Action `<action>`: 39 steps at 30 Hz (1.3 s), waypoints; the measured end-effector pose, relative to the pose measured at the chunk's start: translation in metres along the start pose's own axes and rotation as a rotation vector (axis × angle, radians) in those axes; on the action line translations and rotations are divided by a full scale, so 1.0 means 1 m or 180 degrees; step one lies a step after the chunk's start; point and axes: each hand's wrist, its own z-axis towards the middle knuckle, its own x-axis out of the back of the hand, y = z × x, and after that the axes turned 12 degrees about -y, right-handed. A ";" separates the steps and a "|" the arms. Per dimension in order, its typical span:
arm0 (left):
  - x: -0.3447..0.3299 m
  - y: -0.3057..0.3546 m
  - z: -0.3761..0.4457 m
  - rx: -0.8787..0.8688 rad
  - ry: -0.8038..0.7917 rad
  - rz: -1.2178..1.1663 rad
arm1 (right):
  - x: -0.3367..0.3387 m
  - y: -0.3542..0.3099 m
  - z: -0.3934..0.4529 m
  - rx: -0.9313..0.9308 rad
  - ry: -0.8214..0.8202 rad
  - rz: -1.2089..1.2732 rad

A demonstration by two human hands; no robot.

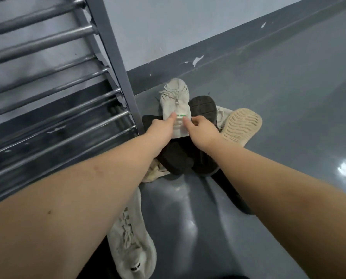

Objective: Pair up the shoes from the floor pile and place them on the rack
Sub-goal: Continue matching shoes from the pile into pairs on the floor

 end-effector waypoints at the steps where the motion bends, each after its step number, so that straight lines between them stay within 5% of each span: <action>1: 0.000 -0.003 0.000 -0.0023 0.0009 0.0014 | -0.001 -0.001 -0.001 -0.0058 0.0150 0.0276; 5: 0.003 -0.011 -0.012 -0.0380 0.0128 -0.0301 | -0.007 -0.007 -0.007 -0.0191 0.0606 0.1530; 8: 0.003 -0.012 -0.029 -0.0417 0.0289 -0.0782 | -0.014 -0.015 -0.021 -0.0318 0.0489 0.2416; 12: 0.005 -0.025 -0.065 -0.0462 -0.0098 -0.1680 | -0.022 -0.016 -0.059 -0.0362 0.0131 0.3204; 17: 0.004 -0.075 -0.140 -0.0595 -0.0667 -0.2573 | -0.043 0.005 -0.131 -0.0010 -0.0638 0.3114; 22: 0.004 -0.140 -0.200 -0.0383 -0.1049 -0.1946 | -0.086 0.037 -0.202 0.0065 -0.1176 0.2580; 29: 0.005 -0.221 -0.258 -0.0003 -0.0886 -0.2128 | -0.130 0.054 -0.247 -0.0400 -0.1844 0.1800; 39: 0.052 -0.271 -0.280 0.0003 -0.0179 -0.2710 | -0.185 0.014 -0.242 -0.0222 -0.2454 0.1374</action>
